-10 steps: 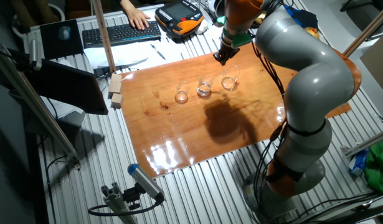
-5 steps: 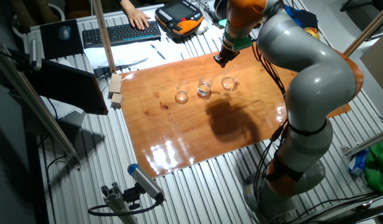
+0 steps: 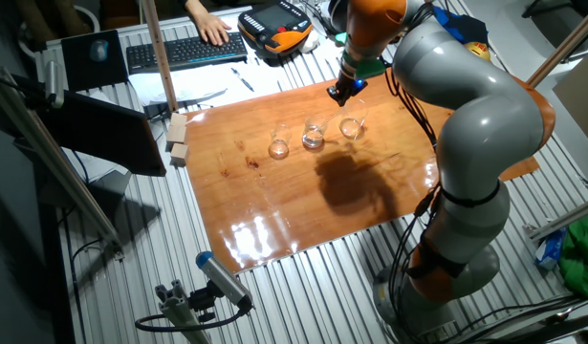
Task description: Stir the beaker with a glass rod
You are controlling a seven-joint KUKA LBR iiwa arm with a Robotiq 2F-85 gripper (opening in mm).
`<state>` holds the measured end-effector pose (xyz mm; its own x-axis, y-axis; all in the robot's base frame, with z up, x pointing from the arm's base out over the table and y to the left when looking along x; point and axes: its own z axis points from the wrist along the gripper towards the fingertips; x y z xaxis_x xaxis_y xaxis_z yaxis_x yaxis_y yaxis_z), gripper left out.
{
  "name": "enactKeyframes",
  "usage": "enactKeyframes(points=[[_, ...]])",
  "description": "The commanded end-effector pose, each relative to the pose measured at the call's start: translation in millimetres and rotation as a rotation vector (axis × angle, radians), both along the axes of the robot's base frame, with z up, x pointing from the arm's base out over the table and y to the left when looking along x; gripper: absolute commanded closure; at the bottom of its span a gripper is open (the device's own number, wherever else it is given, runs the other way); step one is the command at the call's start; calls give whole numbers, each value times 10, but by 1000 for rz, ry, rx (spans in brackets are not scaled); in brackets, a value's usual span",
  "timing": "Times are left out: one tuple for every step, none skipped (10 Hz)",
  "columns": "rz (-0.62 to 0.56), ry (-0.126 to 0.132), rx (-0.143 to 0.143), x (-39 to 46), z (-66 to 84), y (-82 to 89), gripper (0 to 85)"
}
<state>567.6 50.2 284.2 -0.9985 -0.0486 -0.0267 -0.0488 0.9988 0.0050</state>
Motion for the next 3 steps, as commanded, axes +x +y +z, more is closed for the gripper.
enactKeyframes(points=[[-1,1,0,0,-1,-1,850],[-1,3,0,0,-3,-3,850],[1,3,0,0,-2,-4,850]])
